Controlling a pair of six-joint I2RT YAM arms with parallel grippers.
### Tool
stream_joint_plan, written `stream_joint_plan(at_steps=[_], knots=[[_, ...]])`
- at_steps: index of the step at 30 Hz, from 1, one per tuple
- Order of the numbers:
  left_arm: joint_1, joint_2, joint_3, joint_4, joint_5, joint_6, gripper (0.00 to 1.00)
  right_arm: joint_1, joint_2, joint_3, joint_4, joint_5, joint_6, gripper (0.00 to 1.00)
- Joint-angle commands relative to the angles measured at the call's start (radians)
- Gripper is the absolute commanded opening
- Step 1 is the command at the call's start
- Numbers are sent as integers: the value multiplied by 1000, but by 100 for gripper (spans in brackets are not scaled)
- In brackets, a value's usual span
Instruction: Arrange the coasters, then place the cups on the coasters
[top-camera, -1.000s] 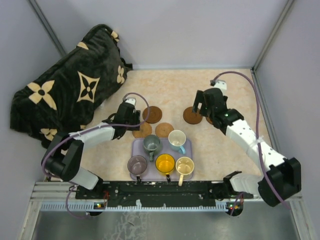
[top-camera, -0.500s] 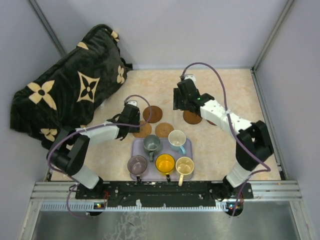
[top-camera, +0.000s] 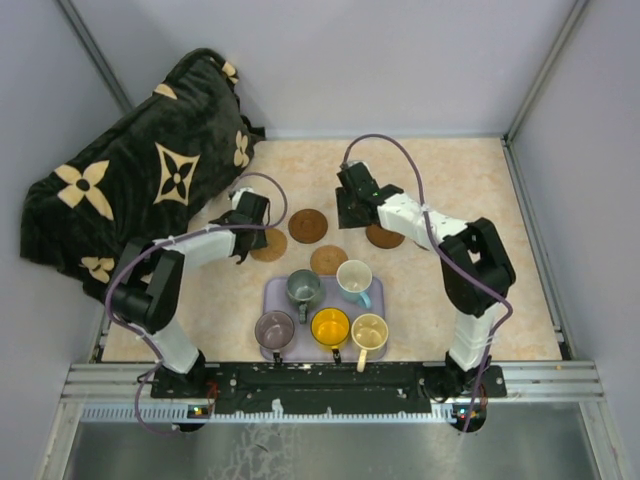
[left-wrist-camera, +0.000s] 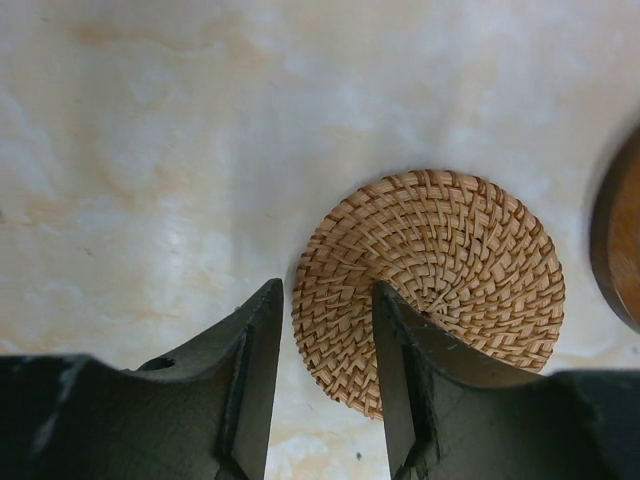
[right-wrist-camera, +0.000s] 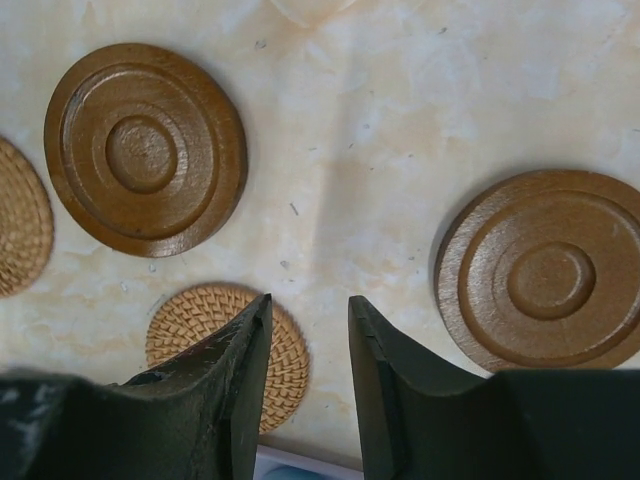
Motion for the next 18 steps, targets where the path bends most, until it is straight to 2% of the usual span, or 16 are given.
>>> stream_joint_plan(at_steps=[1, 9, 18], knots=[[75, 41, 4, -101, 15, -12, 46, 32, 29, 49, 12, -44, -26, 37], [141, 72, 77, -109, 37, 6, 47, 58, 94, 86, 2, -79, -28, 35], [147, 79, 95, -105, 70, -10, 48, 121, 77, 47, -23, -50, -16, 31]])
